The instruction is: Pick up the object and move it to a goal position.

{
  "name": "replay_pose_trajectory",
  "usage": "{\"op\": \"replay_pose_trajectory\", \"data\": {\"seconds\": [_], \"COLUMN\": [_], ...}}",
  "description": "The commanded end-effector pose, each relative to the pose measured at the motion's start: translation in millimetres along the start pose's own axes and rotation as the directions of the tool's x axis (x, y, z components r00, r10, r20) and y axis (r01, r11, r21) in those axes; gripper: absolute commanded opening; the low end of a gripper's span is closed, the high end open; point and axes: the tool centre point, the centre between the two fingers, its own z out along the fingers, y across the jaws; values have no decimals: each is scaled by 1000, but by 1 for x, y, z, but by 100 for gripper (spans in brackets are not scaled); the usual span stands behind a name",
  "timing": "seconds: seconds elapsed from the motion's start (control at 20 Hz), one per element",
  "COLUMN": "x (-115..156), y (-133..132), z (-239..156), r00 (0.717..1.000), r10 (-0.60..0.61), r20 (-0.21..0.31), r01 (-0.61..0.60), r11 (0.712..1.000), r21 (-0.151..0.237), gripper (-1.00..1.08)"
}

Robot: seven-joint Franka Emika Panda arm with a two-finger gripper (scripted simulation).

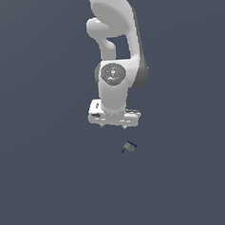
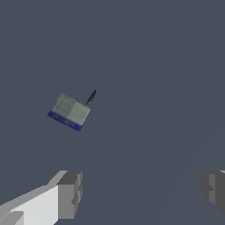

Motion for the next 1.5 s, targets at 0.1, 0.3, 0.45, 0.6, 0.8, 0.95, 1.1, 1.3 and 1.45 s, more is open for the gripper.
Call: {"op": "replay_pose_trajectory", "data": {"seconds": [0.1, 0.3, 0.45, 0.6, 0.8, 0.95, 1.1, 1.3, 1.45], "x": [14, 25, 34, 41, 48, 52, 55, 57, 58], "y": [-15, -29, -40, -50, -61, -68, -73, -77, -77], "z": [12, 23, 32, 41, 50, 56, 60, 64, 65], "r00": [995, 980, 963, 942, 915, 897, 883, 872, 869], "r10": [104, 199, 270, 335, 403, 441, 468, 490, 494], "r20": [-9, -15, -19, -22, -23, -24, -24, -24, -24], "r01": [-103, -199, -269, -334, -402, -439, -467, -488, -493], "r11": [995, 980, 963, 942, 915, 897, 883, 871, 868], "r21": [9, 19, 27, 35, 44, 49, 53, 57, 57], "gripper": [100, 100, 100, 100, 100, 100, 100, 100, 100]}}
